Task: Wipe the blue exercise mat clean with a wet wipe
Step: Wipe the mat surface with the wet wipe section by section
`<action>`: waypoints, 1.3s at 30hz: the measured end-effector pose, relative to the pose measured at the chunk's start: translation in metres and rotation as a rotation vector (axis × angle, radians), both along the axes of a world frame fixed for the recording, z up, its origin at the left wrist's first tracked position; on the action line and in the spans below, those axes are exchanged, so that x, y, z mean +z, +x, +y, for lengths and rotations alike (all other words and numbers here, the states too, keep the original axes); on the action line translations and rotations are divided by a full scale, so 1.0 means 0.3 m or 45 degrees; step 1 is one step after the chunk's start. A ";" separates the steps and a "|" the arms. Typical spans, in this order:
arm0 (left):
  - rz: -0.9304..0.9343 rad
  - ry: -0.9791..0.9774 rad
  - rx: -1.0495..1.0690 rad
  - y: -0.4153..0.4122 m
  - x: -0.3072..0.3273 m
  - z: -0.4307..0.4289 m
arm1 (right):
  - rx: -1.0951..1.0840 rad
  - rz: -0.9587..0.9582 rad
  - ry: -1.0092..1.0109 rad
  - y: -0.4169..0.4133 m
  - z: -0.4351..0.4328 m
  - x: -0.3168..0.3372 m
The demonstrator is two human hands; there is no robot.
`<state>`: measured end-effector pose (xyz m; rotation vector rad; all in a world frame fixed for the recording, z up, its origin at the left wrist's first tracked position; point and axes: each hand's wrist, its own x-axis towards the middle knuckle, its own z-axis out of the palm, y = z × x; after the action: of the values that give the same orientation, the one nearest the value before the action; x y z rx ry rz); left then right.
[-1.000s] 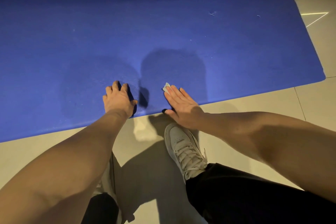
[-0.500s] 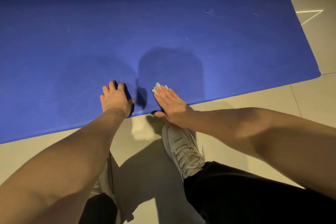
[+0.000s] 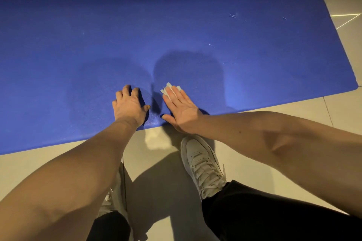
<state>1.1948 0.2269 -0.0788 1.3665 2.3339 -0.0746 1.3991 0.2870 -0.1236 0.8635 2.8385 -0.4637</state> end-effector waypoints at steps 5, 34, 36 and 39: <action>-0.017 0.014 0.007 -0.022 -0.001 0.028 | 0.012 -0.113 -0.028 0.080 0.163 0.019; 0.048 0.067 -0.091 -0.111 -0.034 0.186 | -0.227 -0.048 -0.009 -0.196 0.320 -0.015; 0.044 0.098 -0.084 -0.118 -0.036 0.200 | -0.017 0.003 -0.007 -0.186 0.336 -0.016; 0.060 0.096 -0.089 -0.130 -0.035 0.227 | 0.079 -0.049 0.024 -0.132 0.418 -0.017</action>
<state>1.1557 0.2949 -0.0893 1.4983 2.3488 -0.0401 1.3594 0.4123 -0.1286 0.7762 2.8295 -0.4088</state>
